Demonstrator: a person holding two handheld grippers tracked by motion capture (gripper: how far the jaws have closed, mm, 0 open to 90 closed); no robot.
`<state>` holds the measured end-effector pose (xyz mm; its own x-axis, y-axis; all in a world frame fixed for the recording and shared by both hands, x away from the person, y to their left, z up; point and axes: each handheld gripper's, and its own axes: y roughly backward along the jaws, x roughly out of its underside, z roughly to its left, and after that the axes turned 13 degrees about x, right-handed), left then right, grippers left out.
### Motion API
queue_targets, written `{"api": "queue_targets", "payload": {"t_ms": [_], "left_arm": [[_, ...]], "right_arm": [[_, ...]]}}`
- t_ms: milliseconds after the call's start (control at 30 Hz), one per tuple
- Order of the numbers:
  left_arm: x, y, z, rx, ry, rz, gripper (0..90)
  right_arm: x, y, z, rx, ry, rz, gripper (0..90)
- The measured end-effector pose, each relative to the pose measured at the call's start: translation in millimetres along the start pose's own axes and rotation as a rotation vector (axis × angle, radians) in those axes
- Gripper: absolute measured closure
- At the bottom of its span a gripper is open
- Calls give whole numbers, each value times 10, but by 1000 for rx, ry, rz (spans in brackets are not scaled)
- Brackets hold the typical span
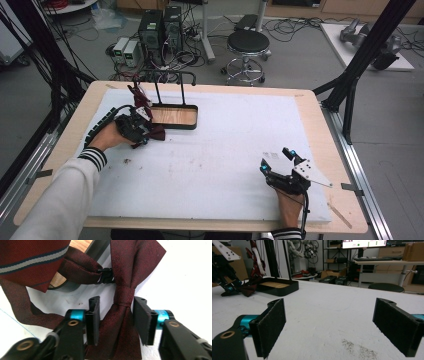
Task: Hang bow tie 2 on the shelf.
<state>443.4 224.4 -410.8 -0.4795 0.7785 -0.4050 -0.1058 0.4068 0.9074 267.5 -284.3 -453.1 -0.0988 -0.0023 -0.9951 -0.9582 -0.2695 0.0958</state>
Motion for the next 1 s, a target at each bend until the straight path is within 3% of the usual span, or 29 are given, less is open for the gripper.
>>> {"api": "queue_targets", "payload": {"t_ms": [233,433,833,1000], "left_arm": [[-13,-14,-28,-4,1,25,730],[-21,-13,-42,4,15,29,765],[-36,30,-99,27,6,-34,768],[-25,70,-141,34,0,-89,768]], "right_arm": [[0,0,0,0,1,-1,106],[0,0,1,0,0,0,106],[0,2,3,-1,-1,3,106],[-1,2,4,0,0,2,106]]}}
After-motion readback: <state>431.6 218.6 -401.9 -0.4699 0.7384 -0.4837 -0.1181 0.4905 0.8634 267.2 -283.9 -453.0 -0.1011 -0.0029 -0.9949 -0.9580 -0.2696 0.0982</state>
